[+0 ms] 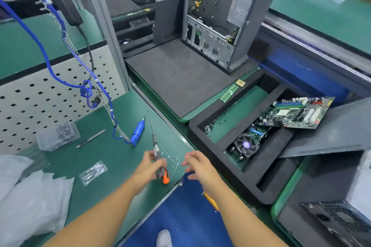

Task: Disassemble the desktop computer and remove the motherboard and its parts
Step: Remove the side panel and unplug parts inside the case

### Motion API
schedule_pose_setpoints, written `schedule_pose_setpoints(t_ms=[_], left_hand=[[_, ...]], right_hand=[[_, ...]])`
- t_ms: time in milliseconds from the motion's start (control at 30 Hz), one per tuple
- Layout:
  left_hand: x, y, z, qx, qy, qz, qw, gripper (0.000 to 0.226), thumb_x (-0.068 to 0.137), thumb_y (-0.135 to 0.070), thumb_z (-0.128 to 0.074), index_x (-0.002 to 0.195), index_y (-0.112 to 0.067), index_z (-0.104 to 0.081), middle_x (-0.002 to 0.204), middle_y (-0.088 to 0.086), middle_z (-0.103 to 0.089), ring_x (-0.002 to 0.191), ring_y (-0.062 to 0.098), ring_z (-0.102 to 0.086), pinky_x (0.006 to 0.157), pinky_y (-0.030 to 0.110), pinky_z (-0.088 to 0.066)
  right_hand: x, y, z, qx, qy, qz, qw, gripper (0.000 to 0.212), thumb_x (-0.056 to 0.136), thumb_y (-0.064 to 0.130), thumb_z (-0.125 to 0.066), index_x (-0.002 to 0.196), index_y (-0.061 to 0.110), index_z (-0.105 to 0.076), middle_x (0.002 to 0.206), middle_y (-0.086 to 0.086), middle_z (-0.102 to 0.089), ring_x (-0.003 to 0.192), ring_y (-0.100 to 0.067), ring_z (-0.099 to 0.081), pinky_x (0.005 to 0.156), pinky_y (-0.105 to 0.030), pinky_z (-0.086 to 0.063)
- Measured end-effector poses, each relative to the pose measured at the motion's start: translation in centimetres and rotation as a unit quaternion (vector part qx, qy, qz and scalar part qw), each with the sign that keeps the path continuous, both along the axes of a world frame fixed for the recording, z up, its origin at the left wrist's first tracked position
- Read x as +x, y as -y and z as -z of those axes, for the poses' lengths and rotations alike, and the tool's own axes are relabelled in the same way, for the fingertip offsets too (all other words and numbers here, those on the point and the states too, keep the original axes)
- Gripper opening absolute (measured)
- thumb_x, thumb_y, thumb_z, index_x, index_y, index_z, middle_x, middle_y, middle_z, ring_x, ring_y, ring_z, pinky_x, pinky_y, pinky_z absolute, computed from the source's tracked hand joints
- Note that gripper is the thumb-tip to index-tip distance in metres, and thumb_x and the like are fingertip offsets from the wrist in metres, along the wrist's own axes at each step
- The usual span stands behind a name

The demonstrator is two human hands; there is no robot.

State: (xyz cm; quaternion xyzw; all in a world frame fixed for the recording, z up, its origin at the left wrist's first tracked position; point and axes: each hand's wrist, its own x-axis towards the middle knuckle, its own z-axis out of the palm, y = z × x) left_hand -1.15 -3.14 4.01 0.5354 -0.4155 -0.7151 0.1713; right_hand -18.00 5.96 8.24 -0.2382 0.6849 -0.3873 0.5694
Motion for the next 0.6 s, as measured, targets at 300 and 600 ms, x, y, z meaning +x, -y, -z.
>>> schedule_pose_setpoints(t_ms=[300, 600], left_hand=[[-13.9, -5.9, -7.2, -0.084, -0.167, 0.266, 0.946, 0.062, 0.085, -0.019, -0.069, 0.138, -0.030, -0.040, 0.141, -0.014, -0.054, 0.114, 0.022, -0.065, 0.081, 0.037, -0.056], [-28.4, -13.8, -13.3, -0.213, -0.169, 0.297, 0.916, 0.027, 0.102, -0.043, -0.045, 0.124, -0.035, -0.059, 0.121, -0.010, -0.070, 0.105, 0.022, -0.067, 0.073, 0.029, -0.053]], right_hand=[[-7.8, -7.1, -3.8, -0.106, 0.065, -0.011, 0.992, 0.095, 0.081, 0.039, -0.073, 0.144, 0.062, -0.006, 0.126, 0.016, -0.060, 0.110, -0.007, -0.063, 0.092, -0.026, -0.052], [-18.4, -19.1, -8.4, -0.278, 0.120, 0.153, 0.941, 0.087, 0.084, -0.008, -0.061, 0.145, 0.047, -0.033, 0.134, -0.010, -0.056, 0.121, -0.029, -0.057, 0.098, -0.047, -0.046]])
